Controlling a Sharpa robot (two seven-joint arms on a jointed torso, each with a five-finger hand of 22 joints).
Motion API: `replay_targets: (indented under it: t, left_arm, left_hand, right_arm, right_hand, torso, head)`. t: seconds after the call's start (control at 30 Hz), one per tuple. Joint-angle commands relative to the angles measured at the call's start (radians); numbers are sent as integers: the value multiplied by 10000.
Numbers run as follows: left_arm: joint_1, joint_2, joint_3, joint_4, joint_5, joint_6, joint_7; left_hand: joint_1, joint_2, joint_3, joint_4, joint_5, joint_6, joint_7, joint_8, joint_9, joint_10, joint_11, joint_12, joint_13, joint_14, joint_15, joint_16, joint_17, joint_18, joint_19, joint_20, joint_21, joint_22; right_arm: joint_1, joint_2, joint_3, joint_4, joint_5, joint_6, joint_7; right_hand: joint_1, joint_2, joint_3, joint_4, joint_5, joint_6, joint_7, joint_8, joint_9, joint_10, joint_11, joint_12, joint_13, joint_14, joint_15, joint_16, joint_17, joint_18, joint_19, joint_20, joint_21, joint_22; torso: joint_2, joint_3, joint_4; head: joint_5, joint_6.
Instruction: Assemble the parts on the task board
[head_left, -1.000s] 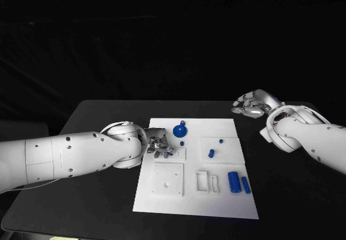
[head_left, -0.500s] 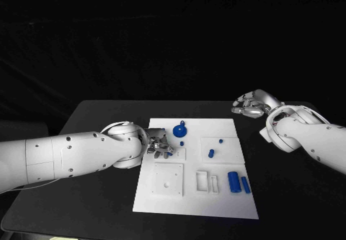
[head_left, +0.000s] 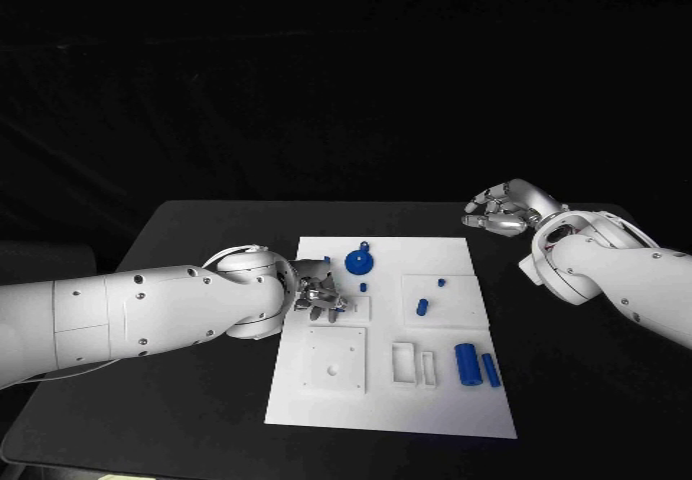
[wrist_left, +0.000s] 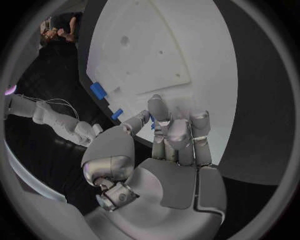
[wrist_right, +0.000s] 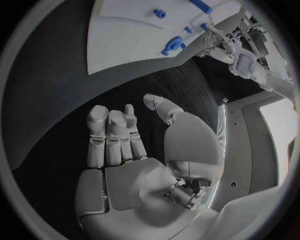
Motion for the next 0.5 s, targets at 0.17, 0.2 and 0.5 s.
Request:
replay_targets:
  t: [0.17, 0.2, 0.5]
  left_arm:
    - [-17, 12, -11, -34, 77, 119, -57]
    - [-17, 12, -11, -40, 77, 100, -57]
    - [-17, 20, -7, -114, 74, 26, -49]
  left_hand:
    - [-31, -168, -15, 117, -69, -77, 24, 71, -17, -2, 92, 36, -18, 14, -1, 55, -18, 11, -19, -1167, -39, 10]
    - [-40, -166, -13, 149, -69, -82, 25, 72, -19, -4, 92, 33, -21, 13, -2, 54, -21, 12, -18, -1168, -41, 9]
    - [-92, -169, -26, 288, -78, -95, 27, 84, -28, -2, 93, 28, -32, 12, -2, 51, -32, 16, -16, -1173, -45, 11]
  right_arm:
    - [-2, 6, 2, 15, -28, 106, 93]
    - [-2, 5, 2, 14, -28, 103, 93]
    - [-2, 0, 2, 9, -28, 99, 95]
  right_hand:
    - [-21, 81, -24, -2, 58, 24, 85, -1, -15, 2, 46, 69, -16, -35, 53, 23, -10, 846, 7, -66, -40, 148]
    - [-21, 81, -24, -2, 58, 24, 85, -1, -15, 2, 46, 69, -16, -35, 53, 23, -10, 846, 7, -66, -40, 148]
    - [-22, 82, -24, -2, 60, 24, 85, 0, -16, 3, 46, 70, -17, -34, 53, 23, -11, 846, 7, -66, -40, 149]
  torso:
    - [-3, 1, 2]
    - [-1, 3, 0]
    - [0, -5, -2]
  head:
    - [-6, 10]
    - [-8, 16]
    - [-15, 22]
